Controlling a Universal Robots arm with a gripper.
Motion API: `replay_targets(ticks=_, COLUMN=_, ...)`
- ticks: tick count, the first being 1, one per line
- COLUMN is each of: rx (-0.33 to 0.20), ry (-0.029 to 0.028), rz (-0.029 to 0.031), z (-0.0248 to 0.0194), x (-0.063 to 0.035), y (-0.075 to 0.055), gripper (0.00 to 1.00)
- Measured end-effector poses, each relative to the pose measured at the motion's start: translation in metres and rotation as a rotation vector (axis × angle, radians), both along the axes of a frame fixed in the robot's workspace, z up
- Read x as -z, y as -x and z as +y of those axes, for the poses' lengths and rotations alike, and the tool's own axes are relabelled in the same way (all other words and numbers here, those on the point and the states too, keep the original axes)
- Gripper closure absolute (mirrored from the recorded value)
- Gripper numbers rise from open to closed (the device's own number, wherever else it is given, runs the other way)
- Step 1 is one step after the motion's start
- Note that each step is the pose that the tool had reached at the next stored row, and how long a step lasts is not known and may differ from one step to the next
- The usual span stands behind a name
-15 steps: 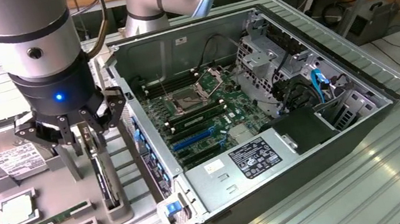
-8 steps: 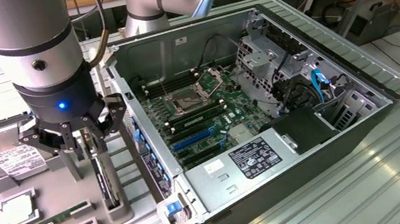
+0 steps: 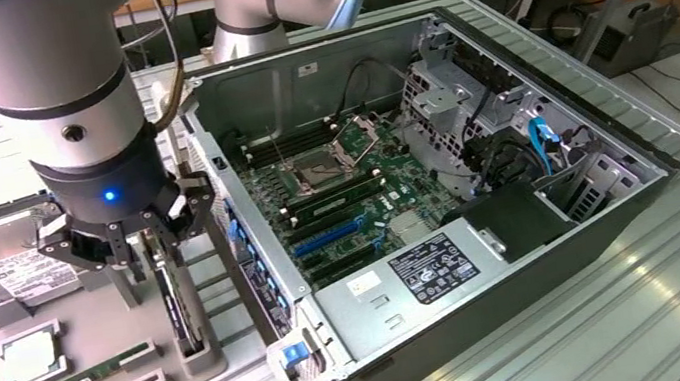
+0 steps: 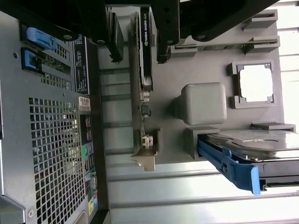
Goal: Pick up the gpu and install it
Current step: 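Pick up the gpu and move the gpu toward the slot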
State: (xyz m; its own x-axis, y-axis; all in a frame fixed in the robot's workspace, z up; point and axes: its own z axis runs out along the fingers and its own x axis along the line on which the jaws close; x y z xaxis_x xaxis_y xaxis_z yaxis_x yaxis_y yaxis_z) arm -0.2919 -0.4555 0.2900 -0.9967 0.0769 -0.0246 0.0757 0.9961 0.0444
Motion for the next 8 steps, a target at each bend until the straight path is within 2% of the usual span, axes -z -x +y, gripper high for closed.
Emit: replay_targets(ticks=8, rx=0.000, ry=0.0000, rz=-0.0001, z=0.0000, x=0.0148, y=0.002, gripper=0.58)
